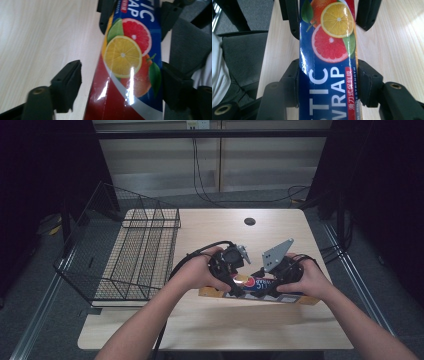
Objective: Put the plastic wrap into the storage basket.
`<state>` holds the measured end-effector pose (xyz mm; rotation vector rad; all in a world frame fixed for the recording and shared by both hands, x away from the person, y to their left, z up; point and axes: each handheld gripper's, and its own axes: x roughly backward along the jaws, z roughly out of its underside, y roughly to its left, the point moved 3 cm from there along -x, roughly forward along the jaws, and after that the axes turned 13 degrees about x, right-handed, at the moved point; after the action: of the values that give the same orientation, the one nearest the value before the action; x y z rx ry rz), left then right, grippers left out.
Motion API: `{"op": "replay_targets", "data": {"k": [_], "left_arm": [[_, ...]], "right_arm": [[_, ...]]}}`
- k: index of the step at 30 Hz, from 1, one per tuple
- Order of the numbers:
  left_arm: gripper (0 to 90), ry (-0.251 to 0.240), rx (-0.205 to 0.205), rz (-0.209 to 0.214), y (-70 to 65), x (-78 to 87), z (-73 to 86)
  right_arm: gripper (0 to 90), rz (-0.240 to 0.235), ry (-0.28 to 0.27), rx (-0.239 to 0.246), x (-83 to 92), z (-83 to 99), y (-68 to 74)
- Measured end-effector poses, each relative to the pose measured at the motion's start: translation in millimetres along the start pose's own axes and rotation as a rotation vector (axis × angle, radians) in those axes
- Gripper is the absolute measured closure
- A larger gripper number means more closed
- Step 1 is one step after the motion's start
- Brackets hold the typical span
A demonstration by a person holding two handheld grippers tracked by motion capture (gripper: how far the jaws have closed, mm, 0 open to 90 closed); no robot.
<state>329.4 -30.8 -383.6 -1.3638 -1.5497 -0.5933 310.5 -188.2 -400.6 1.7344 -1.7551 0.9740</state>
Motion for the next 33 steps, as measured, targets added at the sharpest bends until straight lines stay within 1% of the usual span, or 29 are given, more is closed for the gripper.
{"op": "replay_targets", "data": {"k": [1, 2, 3, 5, 6, 7, 8, 9, 10, 11, 12, 13, 14, 15, 16, 17, 19, 20, 21, 22, 23, 24, 25, 26, 28, 30, 31, 32, 33], "left_arm": [[33.6, 0.017, -0.002, 0.008, -1.7, 0.2, 0.0], [37.6, 0.017, -0.002, 0.008, -1.7, 0.2, 0.0], [37.6, 0.016, 0.022, 0.002, -3.9, -0.5, 0.2], [38.6, 0.041, 0.031, 0.003, -5.8, 1.5, 0.2], [38.9, 0.040, 0.048, -0.002, -7.9, 2.1, 0.2], [39.2, 0.055, 0.040, -0.001, -8.0, 4.2, 0.5], [39.6, 0.050, 0.049, -0.001, -9.6, 6.9, 1.0], [39.9, 0.050, 0.049, -0.001, -9.6, 6.9, 1.0], [39.9, 0.052, 0.056, -0.001, -10.3, 9.4, 1.4], [40.2, 0.052, 0.069, -0.004, -11.7, 10.9, 1.4], [40.2, 0.053, 0.067, -0.014, -12.8, 12.8, 1.4], [40.6, 0.053, 0.066, -0.018, -13.9, 15.0, 0.9], [41.6, 0.059, 0.060, -0.023, -15.5, 19.1, 0.4], [41.8, 0.059, 0.060, -0.023, -15.5, 19.1, 0.4], [41.8, 0.057, 0.073, -0.028, -17.1, 21.6, -0.1], [42.5, 0.058, 0.080, -0.019, -17.4, 23.1, -0.6], [43.2, 0.062, 0.095, -0.018, -20.2, 28.4, -2.5], [43.5, 0.070, 0.102, -0.019, -20.7, 32.8, -4.8], [44.5, 0.070, 0.105, -0.019, -21.5, 35.1, -6.2], [44.6, 0.084, 0.103, -0.034, -23.9, 41.5, -10.9], [44.8, 0.088, 0.120, -0.035, -24.1, 44.6, -13.5], [45.0, 0.098, 0.115, -0.050, -25.0, 48.2, -15.9], [45.0, 0.098, 0.115, -0.050, -25.0, 48.2, -15.9], [45.1, 0.116, 0.116, -0.081, -24.6, 55.7, -20.3], [45.2, 0.123, 0.135, -0.100, -22.9, 63.0, -22.9], [45.3, 0.125, 0.139, -0.107, -21.4, 66.4, -23.3], [45.3, 0.120, 0.179, -0.110, -17.0, 72.3, -23.3], [45.3, 0.128, 0.188, -0.111, -14.1, 75.5, -22.8], [45.2, 0.128, 0.188, -0.111, -14.1, 75.5, -22.8]], "right_arm": [[45.3, 0.001, 0.003, 0.011, 0.0, -0.1, 0.3], [45.3, 0.001, 0.003, 0.011, 0.0, -0.1, 0.3], [45.4, 0.000, 0.006, 0.013, -0.4, 0.1, 0.2], [45.4, -0.014, -0.005, 0.014, -0.9, 0.4, 0.2], [45.4, -0.020, -0.012, 0.018, -1.2, 0.0, 0.6], [45.3, -0.026, -0.021, 0.022, -1.6, -0.4, 0.6], [45.2, -0.033, -0.038, 0.022, -1.7, -1.1, 0.5], [45.2, -0.033, -0.038, 0.022, -1.7, -1.1, 0.5], [44.9, -0.036, -0.049, 0.019, -1.5, -1.6, 0.3], [44.6, -0.042, -0.073, 0.022, -1.3, -3.4, 0.1], [44.6, -0.042, -0.073, 0.022, -1.3, -3.4, 0.1], [44.5, -0.041, -0.084, 0.024, -1.0, -3.8, -0.6], [44.0, -0.043, -0.107, 0.020, -0.4, -4.6, -1.8], [44.0, -0.043, -0.107, 0.020, -0.4, -4.6, -1.8], [43.7, -0.044, -0.120, 0.027, -0.3, -5.0, -2.2], [42.8, -0.044, -0.133, 0.022, 0.4, -5.4, -2.4], [42.2, -0.045, -0.157, 0.022, 2.0, -6.4, -2.9], [41.4, -0.048, -0.175, 0.016, 2.8, -7.2, -3.0], [40.0, -0.038, -0.206, 0.002, 4.7, -8.8, -4.2], [39.8, -0.035, -0.224, 0.002, 5.6, -9.4, -5.0], [38.8, -0.033, -0.240, -0.007, 6.8, -10.1, -5.5], [37.2, -0.029, -0.262, -0.016, 7.3, -10.6, -6.3], [37.2, -0.029, -0.262, -0.016, 7.3, -10.6, -6.3], [32.6, 0.004, -0.296, -0.021, 9.1, -10.8, -8.0], [23.7, 0.033, -0.327, -0.050, 11.3, -9.4, -9.2], [16.1, 0.089, -0.321, -0.058, 13.8, -5.1, -11.2], [15.0, 0.113, -0.320, -0.067, 15.9, -2.3, -12.3], [14.3, 0.141, -0.330, -0.074, 18.9, 0.7, -14.0], [14.3, 0.141, -0.330, -0.074, 18.9, 0.7, -14.0]]}}
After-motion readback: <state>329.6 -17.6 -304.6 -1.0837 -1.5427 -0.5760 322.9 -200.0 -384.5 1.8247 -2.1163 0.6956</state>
